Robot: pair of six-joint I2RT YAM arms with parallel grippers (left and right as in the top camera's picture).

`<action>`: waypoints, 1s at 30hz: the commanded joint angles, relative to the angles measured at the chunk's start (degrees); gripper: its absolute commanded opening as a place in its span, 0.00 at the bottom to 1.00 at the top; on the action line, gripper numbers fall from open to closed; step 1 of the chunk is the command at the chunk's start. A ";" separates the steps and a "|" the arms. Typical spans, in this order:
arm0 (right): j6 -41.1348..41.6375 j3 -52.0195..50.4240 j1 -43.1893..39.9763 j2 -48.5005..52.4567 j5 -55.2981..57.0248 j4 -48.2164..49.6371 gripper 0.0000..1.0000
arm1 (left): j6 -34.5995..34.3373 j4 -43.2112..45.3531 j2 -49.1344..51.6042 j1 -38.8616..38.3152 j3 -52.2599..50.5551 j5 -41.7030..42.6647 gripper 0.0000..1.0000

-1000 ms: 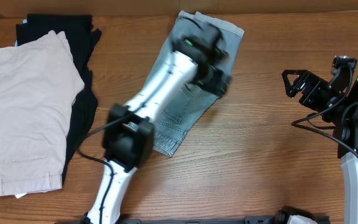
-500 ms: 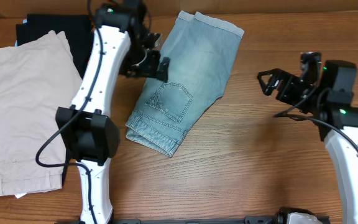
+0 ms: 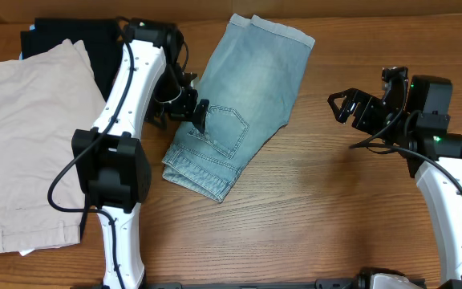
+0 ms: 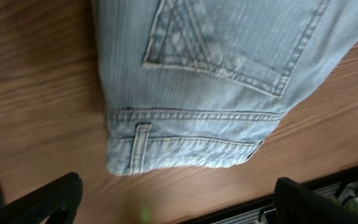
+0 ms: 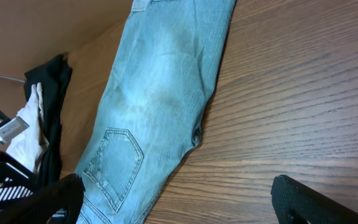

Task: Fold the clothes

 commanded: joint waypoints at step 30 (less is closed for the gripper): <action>-0.35 1.03 0.17 -0.31 0.20 -3.52 1.00 | -3.87 43.04 -22.16 -2.51 -44.57 -2.86 1.00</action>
